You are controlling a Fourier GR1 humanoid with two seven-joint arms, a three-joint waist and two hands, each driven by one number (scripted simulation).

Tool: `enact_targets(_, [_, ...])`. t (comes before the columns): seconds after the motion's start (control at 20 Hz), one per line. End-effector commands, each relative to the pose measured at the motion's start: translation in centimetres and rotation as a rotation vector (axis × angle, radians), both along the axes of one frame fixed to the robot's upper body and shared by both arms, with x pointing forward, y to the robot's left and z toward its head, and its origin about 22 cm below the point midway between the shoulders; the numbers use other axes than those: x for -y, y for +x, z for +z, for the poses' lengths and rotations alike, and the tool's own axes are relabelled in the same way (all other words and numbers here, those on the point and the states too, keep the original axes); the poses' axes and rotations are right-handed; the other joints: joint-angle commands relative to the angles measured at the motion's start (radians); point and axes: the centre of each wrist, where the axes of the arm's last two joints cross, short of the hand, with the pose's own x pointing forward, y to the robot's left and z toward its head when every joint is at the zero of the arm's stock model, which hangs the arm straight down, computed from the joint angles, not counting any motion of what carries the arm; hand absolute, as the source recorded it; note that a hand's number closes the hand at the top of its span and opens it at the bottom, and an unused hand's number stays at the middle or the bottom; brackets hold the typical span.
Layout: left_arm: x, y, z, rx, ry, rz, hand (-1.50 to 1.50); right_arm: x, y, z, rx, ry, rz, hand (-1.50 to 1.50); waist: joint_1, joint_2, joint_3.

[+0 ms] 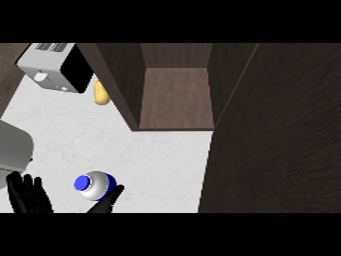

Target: Pick up the bottled water, place it into the cabinet and close the cabinet

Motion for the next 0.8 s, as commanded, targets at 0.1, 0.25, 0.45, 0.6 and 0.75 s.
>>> enact_targets(0.1, [0.1,1.1,-3.8,-0.026,-0.003,-0.017,-1.50,1.6,-2.0,1.6,0.067,-0.049,-0.048,-1.50,-0.001,0.000,0.000])
enact_targets(0.25, [-2.0,0.6,-4.8,-0.014,-0.033,-0.025,-1.50,1.6,-2.2,1.4,0.066,-0.040,-0.063,-1.50,0.002,-0.001,0.000])
enact_targets(0.45, [-0.7,1.0,-6.2,-0.011,-0.037,-0.048,-1.50,-0.1,-1.4,0.5,0.058,-0.045,-0.054,-1.50,0.003,0.002,0.001])
enact_targets(0.6, [-2.0,1.3,-8.4,-0.026,-0.042,-0.036,-1.50,0.1,-1.7,0.4,0.095,-0.046,-0.051,-1.50,-0.001,0.000,0.000])
enact_targets(0.75, [-1.3,3.3,-9.1,-0.022,-0.065,-0.041,-1.50,0.4,-2.6,0.9,0.068,-0.051,-0.053,-1.50,-0.006,0.001,0.001])
